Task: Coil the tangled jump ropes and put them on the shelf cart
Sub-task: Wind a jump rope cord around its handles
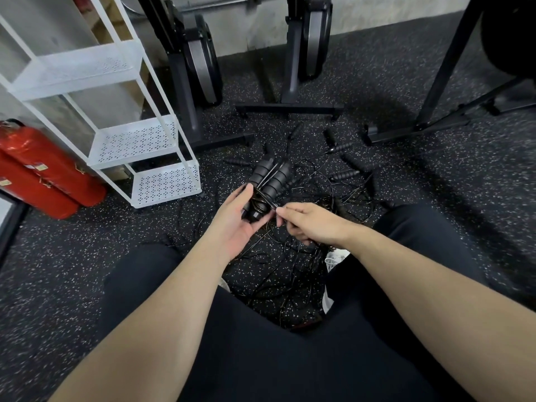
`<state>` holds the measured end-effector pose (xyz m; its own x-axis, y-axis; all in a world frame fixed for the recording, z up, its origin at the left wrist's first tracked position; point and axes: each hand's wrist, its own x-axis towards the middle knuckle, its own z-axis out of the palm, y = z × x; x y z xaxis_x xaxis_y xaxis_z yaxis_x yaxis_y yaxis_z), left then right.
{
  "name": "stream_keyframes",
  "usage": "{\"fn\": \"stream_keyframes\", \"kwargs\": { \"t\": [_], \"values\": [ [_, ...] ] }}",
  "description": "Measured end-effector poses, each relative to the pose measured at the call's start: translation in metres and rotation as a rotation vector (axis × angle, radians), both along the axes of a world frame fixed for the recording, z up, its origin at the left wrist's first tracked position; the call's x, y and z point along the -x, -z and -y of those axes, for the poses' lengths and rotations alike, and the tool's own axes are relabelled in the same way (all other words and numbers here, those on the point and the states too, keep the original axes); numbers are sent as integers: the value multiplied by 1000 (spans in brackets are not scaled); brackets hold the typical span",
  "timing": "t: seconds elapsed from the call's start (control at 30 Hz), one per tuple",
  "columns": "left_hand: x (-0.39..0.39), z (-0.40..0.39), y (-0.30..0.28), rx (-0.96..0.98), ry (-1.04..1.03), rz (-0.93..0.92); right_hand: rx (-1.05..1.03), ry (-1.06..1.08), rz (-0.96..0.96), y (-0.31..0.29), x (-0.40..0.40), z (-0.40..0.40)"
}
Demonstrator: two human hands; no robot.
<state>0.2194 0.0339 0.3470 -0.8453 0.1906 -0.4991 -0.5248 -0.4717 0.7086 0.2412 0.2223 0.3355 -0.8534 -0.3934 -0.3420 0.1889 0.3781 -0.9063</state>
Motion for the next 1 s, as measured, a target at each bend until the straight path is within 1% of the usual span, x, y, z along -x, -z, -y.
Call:
{"fn": "stream_keyframes", "kwargs": {
  "t": [0.13, 0.23, 0.4, 0.53, 0.6, 0.67, 0.77, 0.87, 0.93, 1.0],
  "values": [
    [-2, 1, -2, 0, -66, 64, -35, 55, -32, -3, -2, 4],
    [-4, 0, -5, 27, -29, 84, -34, 66, -22, -5, -2, 4],
    [-6, -2, -8, 79, 71, 49, -61, 30, -14, -6, -2, -1],
    [-3, -1, -13, 53, 34, 58, -44, 49, -5, -6, -4, -10],
    [-1, 5, -14, 2, -3, 76, 6, 52, -33, -5, -2, -13],
    [2, 12, -14, -44, -39, 97, 100, 32, -41, -3, 1, -15],
    [5, 22, -14, -92, -94, 128, 215, 14, -15, 1, 6, -16],
    [7, 29, -14, -139, -74, 157, 143, 23, -24, 2, 8, -16],
    [7, 34, -12, -163, 13, 160, 48, 45, -15, 1, 6, -17],
    [6, 36, -10, -147, 111, 159, -24, 81, 14, 1, 4, -19]
  ]
}}
